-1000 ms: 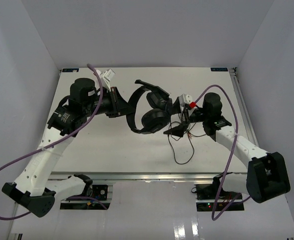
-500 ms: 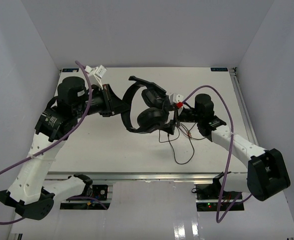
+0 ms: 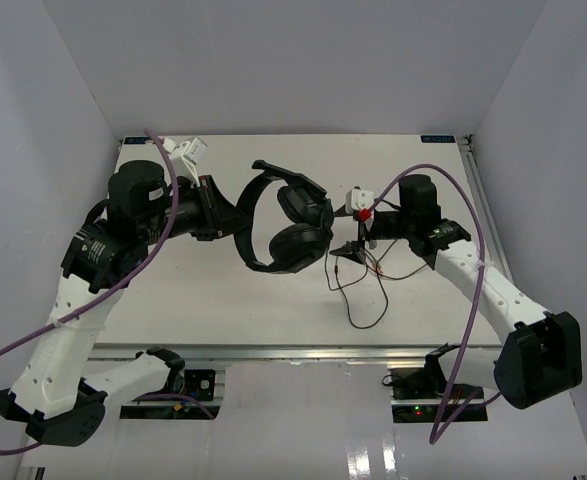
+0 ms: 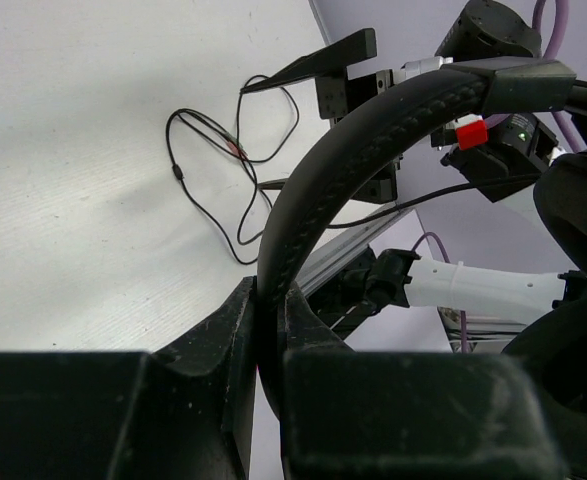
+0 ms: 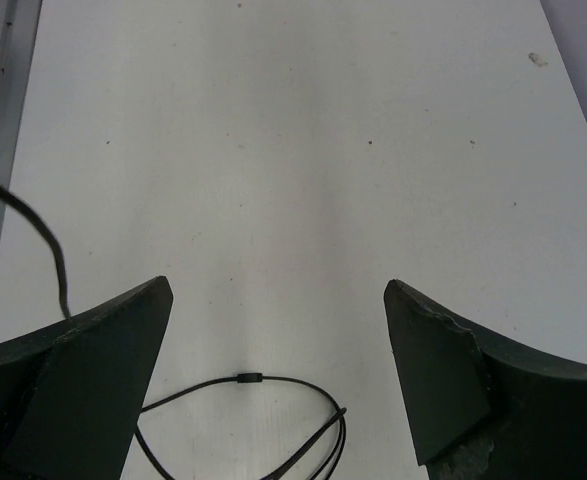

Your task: Wrap the headphones

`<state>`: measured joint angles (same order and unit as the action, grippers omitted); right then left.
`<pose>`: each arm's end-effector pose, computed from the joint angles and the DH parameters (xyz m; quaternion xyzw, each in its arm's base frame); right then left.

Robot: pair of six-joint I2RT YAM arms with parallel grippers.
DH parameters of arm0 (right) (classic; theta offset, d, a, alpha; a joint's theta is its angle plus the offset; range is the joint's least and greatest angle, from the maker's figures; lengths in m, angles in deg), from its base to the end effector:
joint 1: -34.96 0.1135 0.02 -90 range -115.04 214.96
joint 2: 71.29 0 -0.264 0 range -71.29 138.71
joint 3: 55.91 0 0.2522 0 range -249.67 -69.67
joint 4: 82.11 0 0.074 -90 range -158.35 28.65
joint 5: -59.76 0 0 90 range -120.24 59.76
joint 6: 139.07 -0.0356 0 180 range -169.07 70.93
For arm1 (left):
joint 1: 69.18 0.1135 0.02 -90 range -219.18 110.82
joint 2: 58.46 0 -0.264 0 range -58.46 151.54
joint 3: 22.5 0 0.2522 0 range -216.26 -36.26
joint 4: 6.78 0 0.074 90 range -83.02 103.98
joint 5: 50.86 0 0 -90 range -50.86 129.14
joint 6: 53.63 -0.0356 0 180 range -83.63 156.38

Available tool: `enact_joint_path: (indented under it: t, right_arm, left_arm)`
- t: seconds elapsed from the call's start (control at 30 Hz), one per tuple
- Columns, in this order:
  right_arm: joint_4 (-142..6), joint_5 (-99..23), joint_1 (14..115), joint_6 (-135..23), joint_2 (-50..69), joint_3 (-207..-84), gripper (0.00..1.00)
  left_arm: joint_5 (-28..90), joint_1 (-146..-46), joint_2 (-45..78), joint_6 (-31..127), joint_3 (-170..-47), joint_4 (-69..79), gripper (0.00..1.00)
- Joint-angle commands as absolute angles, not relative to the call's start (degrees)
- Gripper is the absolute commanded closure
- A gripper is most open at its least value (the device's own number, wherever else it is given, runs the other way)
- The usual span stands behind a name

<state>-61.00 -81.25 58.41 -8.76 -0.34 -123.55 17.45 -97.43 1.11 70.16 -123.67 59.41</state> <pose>0.2398 0.1342 0.3086 -0.5987 0.5211 0.2864 0.5366 0.1455 -0.0931 0.4640 0.0616 0.8304 -0.4092 0.3732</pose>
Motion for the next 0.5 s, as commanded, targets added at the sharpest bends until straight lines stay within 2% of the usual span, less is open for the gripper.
enact_joint_path:
  t: [0.0,0.23,0.33,0.4,0.47]
  right_arm:
    - [-45.12,-86.57,57.30,6.00,-1.03,-128.77,0.05]
    - [-20.63,-96.39,59.25,26.76,1.83,-132.34,0.06]
    - [-38.12,-94.57,61.70,13.24,0.01,-126.98,0.10]
    - [-51.27,-91.49,63.04,-1.99,-3.65,-119.95,0.10]
    - [-59.40,-90.38,64.05,-7.39,-4.62,-117.31,0.10]
  left_arm:
    - [18.00,-97.56,-0.52,70.15,-125.20,58.22,1.00]
    - [18.13,-97.56,-0.81,70.12,-125.03,57.98,1.00]
    - [17.81,-97.56,-0.89,70.53,-125.09,56.86,1.00]
    - [17.15,-97.56,-0.90,71.19,-124.85,56.23,1.00]
    - [16.70,-97.64,-0.99,71.65,-124.57,55.20,1.00]
